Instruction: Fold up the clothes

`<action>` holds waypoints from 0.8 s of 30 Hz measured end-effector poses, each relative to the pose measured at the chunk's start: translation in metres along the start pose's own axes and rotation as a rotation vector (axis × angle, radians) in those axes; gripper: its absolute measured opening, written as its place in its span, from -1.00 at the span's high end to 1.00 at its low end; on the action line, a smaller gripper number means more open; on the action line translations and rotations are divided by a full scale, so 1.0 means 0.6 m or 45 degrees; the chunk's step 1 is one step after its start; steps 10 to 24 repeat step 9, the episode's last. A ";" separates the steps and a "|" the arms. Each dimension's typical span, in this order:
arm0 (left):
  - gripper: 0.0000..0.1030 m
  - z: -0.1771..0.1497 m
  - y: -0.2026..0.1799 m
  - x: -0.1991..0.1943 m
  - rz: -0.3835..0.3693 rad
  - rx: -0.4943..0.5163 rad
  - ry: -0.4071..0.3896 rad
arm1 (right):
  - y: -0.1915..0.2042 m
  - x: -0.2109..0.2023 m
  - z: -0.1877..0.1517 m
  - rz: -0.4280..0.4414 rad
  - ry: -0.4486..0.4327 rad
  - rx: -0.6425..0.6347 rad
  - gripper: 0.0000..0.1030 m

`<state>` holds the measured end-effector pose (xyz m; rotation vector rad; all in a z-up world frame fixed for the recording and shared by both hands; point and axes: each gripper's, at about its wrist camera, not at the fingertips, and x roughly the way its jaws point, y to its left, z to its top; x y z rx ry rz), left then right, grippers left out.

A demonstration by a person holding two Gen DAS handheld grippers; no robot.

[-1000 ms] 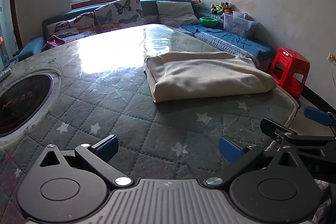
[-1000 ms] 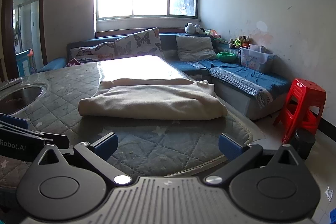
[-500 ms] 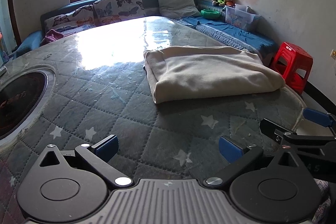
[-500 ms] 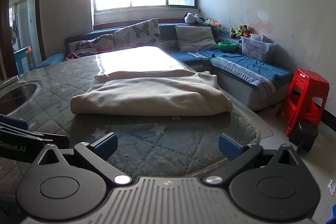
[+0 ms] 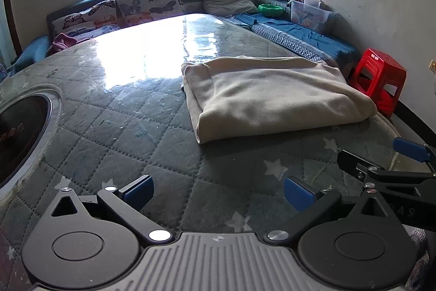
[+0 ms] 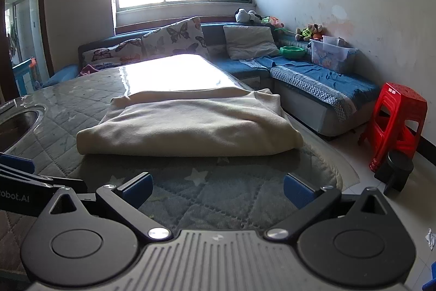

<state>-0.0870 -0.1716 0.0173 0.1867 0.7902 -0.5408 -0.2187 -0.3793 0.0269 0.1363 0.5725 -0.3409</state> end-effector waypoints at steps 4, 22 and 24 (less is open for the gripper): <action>-1.00 0.007 0.001 0.008 0.000 0.001 0.013 | 0.001 0.010 0.007 0.001 0.009 -0.002 -1.00; -1.00 0.017 0.005 0.016 0.002 0.001 0.024 | 0.004 0.021 0.014 0.003 0.016 -0.014 -1.00; -1.00 0.017 0.005 0.016 0.002 0.001 0.024 | 0.004 0.021 0.014 0.003 0.016 -0.014 -1.00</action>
